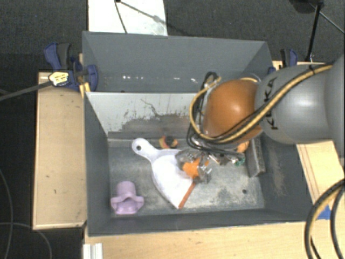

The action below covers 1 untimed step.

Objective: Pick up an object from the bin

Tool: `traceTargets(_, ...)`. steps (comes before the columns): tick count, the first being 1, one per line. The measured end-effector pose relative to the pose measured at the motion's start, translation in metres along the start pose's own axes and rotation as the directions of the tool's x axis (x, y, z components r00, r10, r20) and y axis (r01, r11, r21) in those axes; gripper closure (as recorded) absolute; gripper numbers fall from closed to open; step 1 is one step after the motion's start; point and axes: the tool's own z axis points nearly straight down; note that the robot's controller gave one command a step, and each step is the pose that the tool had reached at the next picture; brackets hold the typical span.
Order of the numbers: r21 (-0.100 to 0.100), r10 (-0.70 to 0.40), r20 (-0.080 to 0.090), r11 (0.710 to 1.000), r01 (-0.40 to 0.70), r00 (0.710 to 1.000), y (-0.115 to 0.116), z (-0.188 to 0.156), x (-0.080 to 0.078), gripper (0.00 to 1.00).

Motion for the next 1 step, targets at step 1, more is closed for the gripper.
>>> traceTargets(1,-0.001,0.002,0.001,1.0,-0.002,1.0,0.0003,-0.0017,0.0001,1.0)
